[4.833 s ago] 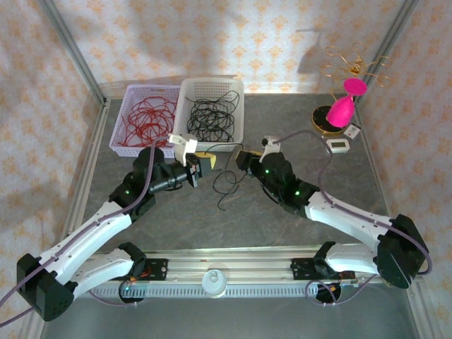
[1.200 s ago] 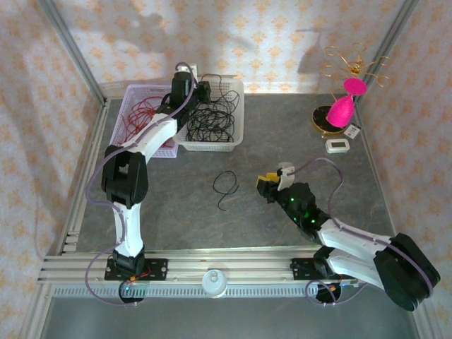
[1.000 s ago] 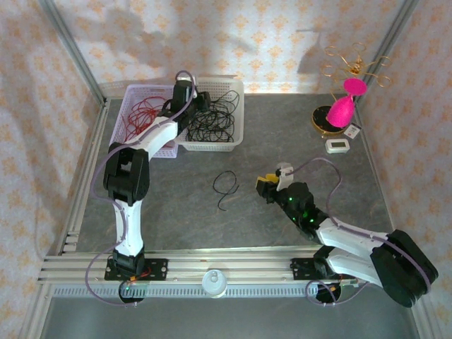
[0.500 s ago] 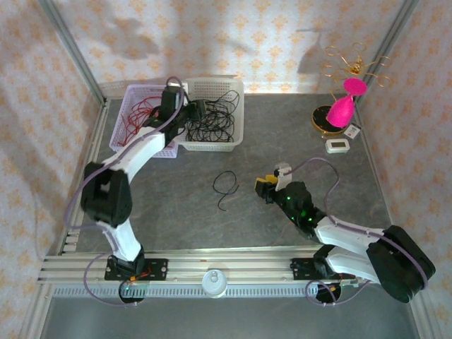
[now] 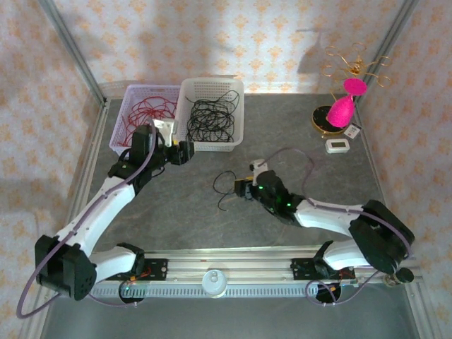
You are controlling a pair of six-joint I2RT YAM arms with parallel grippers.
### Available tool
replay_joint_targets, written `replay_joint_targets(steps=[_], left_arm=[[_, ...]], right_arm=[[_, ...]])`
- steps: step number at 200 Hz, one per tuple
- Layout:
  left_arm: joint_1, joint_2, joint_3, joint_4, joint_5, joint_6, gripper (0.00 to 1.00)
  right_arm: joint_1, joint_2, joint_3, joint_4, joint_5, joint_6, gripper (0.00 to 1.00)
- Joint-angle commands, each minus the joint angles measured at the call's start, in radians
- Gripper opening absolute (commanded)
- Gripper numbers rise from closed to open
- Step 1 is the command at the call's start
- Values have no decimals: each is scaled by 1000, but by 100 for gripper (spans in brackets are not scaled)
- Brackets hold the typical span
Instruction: Untangle the cables
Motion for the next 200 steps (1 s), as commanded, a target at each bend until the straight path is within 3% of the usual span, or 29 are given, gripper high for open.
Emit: replay_joint_targets(steps=[1, 37, 120, 159, 178, 200], left_arm=[[-2, -5, -17, 17, 74, 25, 67], [-1, -5, 14, -32, 94, 45, 67], [-2, -75, -25, 12, 105, 30, 69], [-2, -79, -28, 12, 97, 36, 70], [-1, -82, -28, 14, 94, 37, 70], [-1, -84, -31, 18, 98, 40, 69]], right_arm=[[82, 81, 136, -246, -15, 140, 50], [216, 231, 295, -426, 67, 208, 53], [285, 409, 465, -701, 245, 282, 53], [296, 419, 456, -652, 183, 277, 29], [303, 407, 454, -649, 200, 276, 12], [303, 360, 454, -682, 254, 249, 1]])
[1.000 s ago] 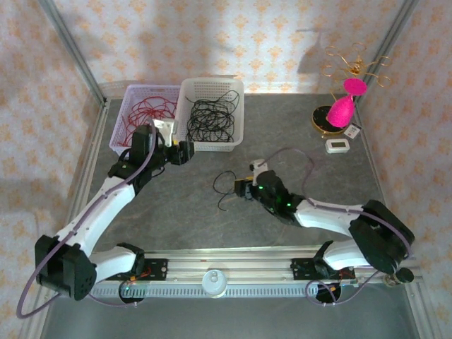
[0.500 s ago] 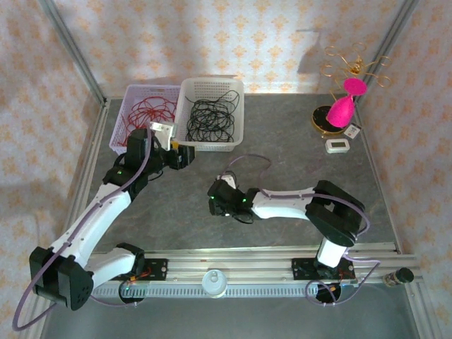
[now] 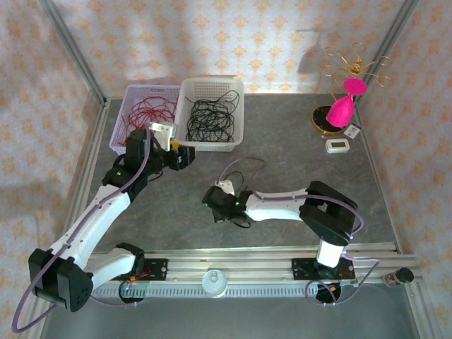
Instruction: Untangle the cables
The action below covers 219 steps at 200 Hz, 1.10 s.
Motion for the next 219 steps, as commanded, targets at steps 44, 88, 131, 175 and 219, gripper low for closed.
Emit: replay_joint_targets(steps=[44, 88, 131, 175, 219], left_arm=[[-2, -124, -66, 134, 4, -20, 67], [-2, -198, -62, 110, -35, -93, 77], [-2, -247, -164, 198, 137, -194, 78], [-6, -252, -428, 706, 249, -703, 69], [-68, -243, -431, 762, 171, -893, 72]], right_arm=[[6, -269, 87, -195, 115, -136, 0], [-64, -534, 136, -139, -121, -228, 0], [-150, -626, 205, -115, -263, -275, 0], [-184, -614, 229, -111, -364, -322, 0], [-184, -607, 161, -46, -424, -334, 0]])
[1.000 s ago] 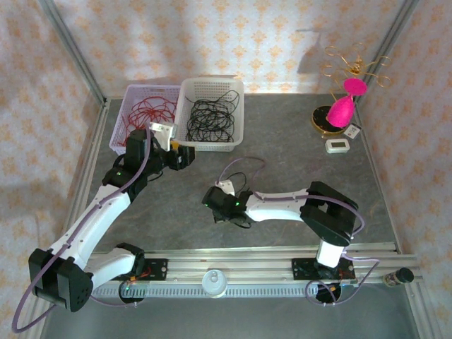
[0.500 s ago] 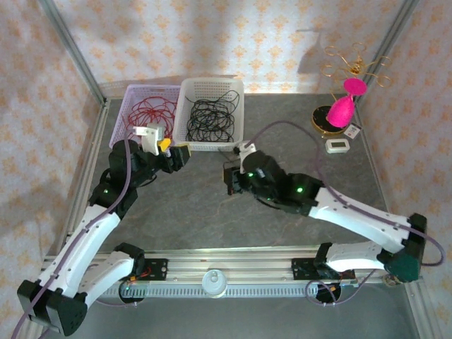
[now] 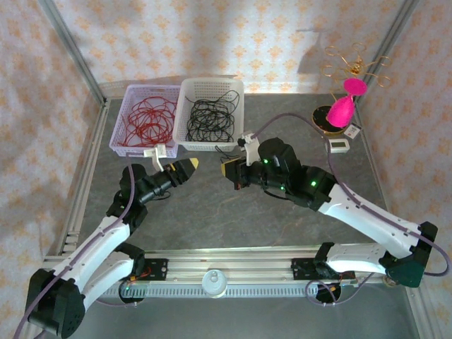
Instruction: Untangle the cables
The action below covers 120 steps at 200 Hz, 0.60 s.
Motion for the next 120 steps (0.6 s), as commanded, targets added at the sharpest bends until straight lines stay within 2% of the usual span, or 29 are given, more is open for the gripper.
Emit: replay_joint_targets(steps=[1, 20, 38, 52, 68, 98, 120], left_arm=[[-35, -17, 28, 141, -38, -176, 72], [-55, 16, 28, 181, -18, -162, 71], [-61, 68, 21, 170, -33, -126, 63], [-67, 104, -14, 250, -25, -103, 58], [-87, 146, -31, 297, -33, -66, 58], [-123, 244, -29, 419, -19, -20, 65], [-137, 328, -11, 499, -22, -23, 65]], right_arm=[[-2, 7, -28, 55, -57, -27, 0], [-2, 25, -25, 60, -71, -30, 0], [-3, 27, -21, 62, -67, -24, 0], [-4, 27, -15, 64, -61, -13, 0], [-3, 27, -1, 62, -65, -4, 0], [-3, 24, 17, 78, -82, 14, 0], [-3, 25, 22, 88, -97, 29, 0]])
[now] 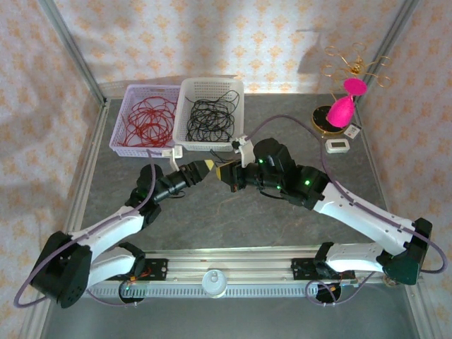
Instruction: Untangle the cables
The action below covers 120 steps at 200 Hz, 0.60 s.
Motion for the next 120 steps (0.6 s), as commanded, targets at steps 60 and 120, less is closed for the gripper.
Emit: replay_joint_targets(steps=[60, 120], left_arm=[[-20, 246, 109, 306, -107, 25, 64], [-26, 402, 179, 345, -300, -22, 55]], right_arm=[[-3, -13, 40, 86, -78, 71, 0], [-3, -20, 96, 97, -104, 101, 0]])
